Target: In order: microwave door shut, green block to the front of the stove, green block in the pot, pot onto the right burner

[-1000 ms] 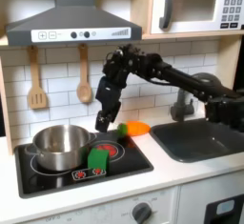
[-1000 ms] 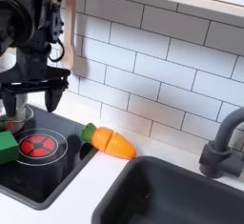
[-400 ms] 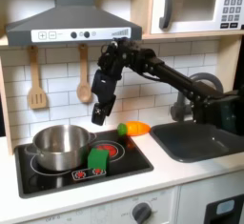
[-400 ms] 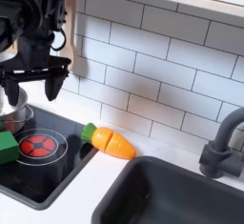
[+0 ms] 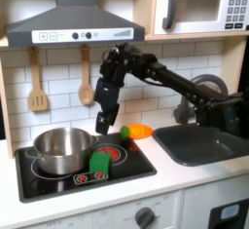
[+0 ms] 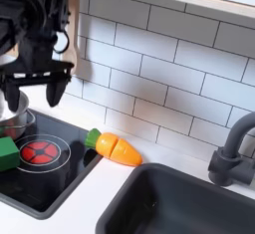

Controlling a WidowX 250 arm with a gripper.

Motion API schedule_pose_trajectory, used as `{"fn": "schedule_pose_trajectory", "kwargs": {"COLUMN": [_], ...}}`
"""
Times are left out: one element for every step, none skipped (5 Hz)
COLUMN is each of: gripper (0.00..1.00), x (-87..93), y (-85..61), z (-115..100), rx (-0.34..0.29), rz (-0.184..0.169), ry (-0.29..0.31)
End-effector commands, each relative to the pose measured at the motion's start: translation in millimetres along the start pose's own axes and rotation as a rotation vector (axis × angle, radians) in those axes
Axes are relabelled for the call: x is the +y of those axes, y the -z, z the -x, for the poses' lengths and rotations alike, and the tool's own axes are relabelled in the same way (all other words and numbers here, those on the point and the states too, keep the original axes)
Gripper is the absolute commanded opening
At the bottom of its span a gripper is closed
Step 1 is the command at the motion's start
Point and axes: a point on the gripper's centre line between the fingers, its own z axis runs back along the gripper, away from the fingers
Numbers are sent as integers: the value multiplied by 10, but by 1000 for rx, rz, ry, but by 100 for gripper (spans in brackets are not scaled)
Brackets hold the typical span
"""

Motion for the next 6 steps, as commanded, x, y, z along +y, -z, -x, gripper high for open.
{"fn": "schedule_pose_trajectory", "kwargs": {"gripper": [100,100,100,100,100,100], "x": [188,226,282,384,487,638], "y": [-230,-232,-219,-209,-311,-367], "z": [335,462,656,716,791,895], "rx": [61,122,217,190,138,77], "rz": [91,165,253,245,232,199], "ry": [117,246,374,431,461,467]}}
